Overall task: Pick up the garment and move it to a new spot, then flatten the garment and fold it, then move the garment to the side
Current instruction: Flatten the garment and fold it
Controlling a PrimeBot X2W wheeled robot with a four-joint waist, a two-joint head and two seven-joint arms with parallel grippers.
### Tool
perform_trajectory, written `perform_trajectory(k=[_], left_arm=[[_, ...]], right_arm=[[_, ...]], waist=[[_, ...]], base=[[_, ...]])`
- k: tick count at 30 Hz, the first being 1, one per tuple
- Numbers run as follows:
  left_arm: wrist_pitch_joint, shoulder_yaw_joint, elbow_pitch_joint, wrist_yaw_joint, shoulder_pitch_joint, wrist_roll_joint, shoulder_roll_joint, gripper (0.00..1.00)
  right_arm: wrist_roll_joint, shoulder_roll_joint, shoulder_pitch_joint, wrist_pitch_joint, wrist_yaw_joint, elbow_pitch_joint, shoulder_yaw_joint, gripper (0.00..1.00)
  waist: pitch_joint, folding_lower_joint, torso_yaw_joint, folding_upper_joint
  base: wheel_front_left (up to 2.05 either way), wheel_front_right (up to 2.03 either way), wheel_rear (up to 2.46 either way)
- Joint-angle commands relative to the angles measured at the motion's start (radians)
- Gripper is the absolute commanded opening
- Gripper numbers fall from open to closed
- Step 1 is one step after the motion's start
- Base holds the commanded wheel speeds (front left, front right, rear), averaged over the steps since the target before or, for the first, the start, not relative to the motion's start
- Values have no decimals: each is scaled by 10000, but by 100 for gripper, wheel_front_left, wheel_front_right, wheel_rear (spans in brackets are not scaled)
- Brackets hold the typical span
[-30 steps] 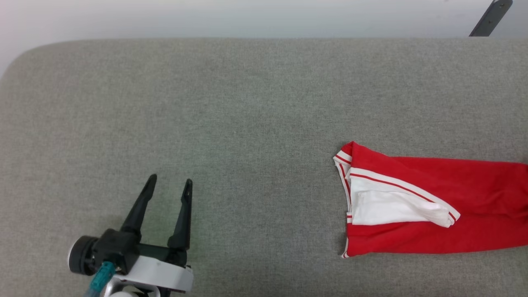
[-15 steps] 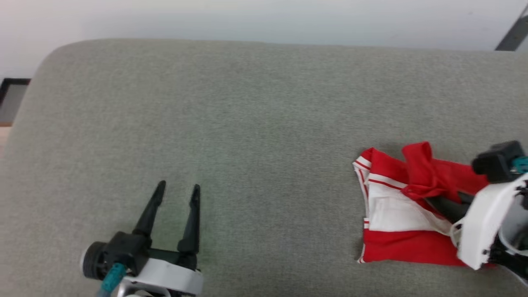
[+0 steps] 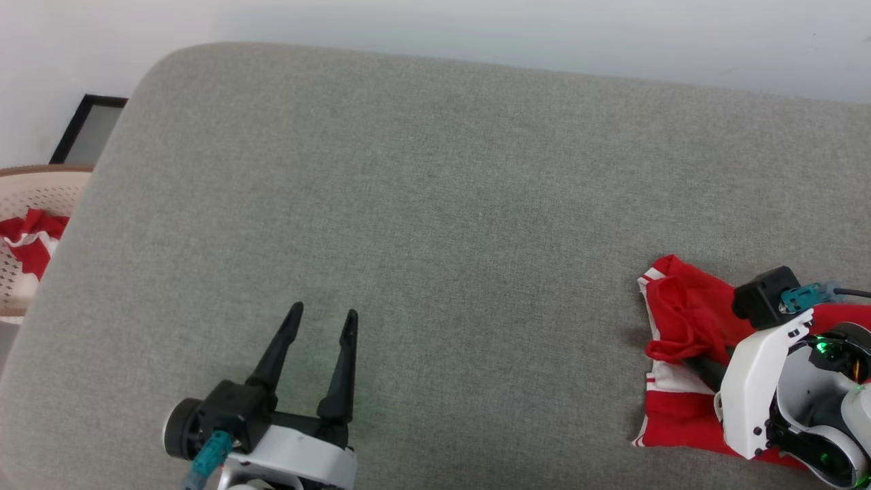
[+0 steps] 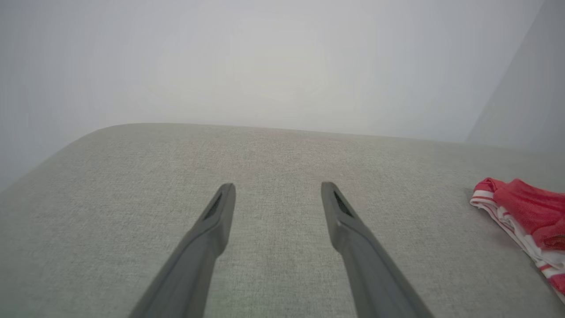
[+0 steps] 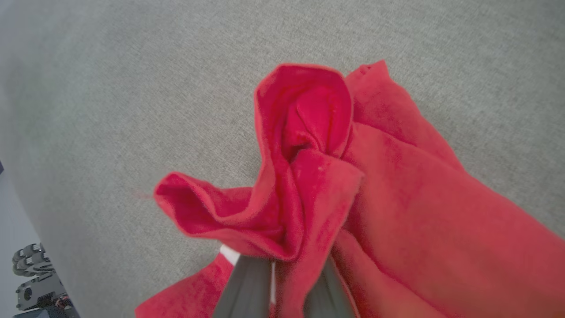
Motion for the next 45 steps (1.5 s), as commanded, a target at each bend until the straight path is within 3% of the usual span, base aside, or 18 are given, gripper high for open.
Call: perform_trajectory(k=[1, 2, 3, 14, 24, 31, 37, 45], left_arm=[[-10, 37, 51, -20, -120, -74, 20, 100], [-8, 52, 92, -20, -103, -89, 41, 100], [-8, 81, 131, -20, -75, -100, 58, 100], [-8, 261, 510, -21, 59, -306, 369, 100], [-8, 157, 1149, -21, 113, -806, 622, 100], [-8, 362, 1429, -21, 473, -1271, 769, 100], [-8, 679, 1063, -21, 923, -1375, 816, 100], [-8, 1120, 321, -21, 1776, -1142, 651, 100]], right_arm=[[35, 60, -83, -208, -15, 136, 10, 39], [110, 81, -80, -263, -16, 185, 33, 78], [232, 105, -76, -306, -15, 180, 57, 100], [932, -107, -115, -1294, -15, 105, -861, 100], [1565, 112, -57, -4900, -15, 1816, -602, 100], [1192, 365, -60, -7128, -15, 3362, -88, 100], [432, 534, 359, -7510, -15, 3505, -464, 100], [-897, 1144, 1734, -7523, -15, 2213, -2669, 100]], waist=[[-48, 0, 4, -1], [-94, 0, -27, -1], [-143, 0, -71, -1], [-710, 0, -840, -1], [-1288, 0, -1641, -1], [-2062, 0, -1988, -1], [-2381, 0, -2063, -1], [-2599, 0, -1948, -1]], base=[[0, 0, 0], [0, 0, 0], [0, 0, 0], [0, 0, 0], [0, 0, 0], [0, 0, 0], [0, 0, 0], [0, 0, 0]])
